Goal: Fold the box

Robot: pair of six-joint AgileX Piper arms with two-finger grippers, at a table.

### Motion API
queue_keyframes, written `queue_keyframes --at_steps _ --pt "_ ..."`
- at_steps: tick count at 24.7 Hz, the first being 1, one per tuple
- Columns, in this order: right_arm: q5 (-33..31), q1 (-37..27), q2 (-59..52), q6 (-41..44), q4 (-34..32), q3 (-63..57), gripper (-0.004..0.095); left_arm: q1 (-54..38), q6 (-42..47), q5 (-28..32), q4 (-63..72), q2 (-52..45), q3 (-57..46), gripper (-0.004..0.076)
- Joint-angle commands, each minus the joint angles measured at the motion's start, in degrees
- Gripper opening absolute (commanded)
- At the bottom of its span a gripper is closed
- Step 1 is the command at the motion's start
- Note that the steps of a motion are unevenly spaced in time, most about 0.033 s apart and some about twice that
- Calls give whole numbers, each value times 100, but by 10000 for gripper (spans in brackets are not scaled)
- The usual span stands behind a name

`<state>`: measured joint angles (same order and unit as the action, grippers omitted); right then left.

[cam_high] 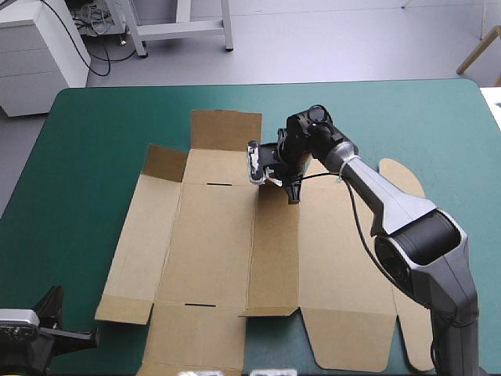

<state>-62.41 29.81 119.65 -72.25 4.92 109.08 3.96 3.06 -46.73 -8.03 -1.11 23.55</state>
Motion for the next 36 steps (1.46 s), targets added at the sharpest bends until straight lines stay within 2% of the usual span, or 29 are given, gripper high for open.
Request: queue_keyframes --at_steps 1,8,10,11,12,14,16,18,22,26,28,30,32,34,35,36 --pt "315 66 -303 -288 21 190 -20 9 35 431 4 -67 106 -10" --pt "460 80 -172 -271 340 190 -10 9 35 431 4 -67 106 -10" --pt "477 80 -127 -110 340 190 55 9 35 431 4 -67 106 -10" --pt "477 80 -127 -112 340 190 177 9 35 431 -7 -67 106 -10" --pt "477 80 -127 -85 340 202 259 9 35 431 -7 -67 106 -10" --pt "477 80 -127 642 340 436 604 9 35 431 -7 -67 106 -10" --pt "314 80 -150 1275 292 752 814 9 35 431 -7 -67 106 -10" --pt "94 80 -231 1403 292 991 852 9 35 431 -7 -67 106 -10" --pt "-665 80 -604 2496 182 1497 851 9 35 431 -17 -67 106 -10" --pt "-654 80 -975 3670 -212 1497 844 9 35 431 -17 -67 106 -10" --pt "-654 80 -1092 4124 -415 1497 787 9 35 431 -17 -67 106 -9" --pt "-654 80 -1201 4719 -608 1497 629 9 35 431 -17 -67 106 0" --pt "-654 80 -1301 5132 -923 1487 370 9 35 431 -17 -67 106 33" --pt "-654 80 -1391 5557 -1138 1487 88 9 35 431 -17 -67 106 100" --pt "-654 80 -1432 5815 -1214 1487 -17 9 35 431 -17 -67 106 153" --pt "-654 80 -1480 6002 -1253 1487 -1 9 35 431 -17 -67 106 218"
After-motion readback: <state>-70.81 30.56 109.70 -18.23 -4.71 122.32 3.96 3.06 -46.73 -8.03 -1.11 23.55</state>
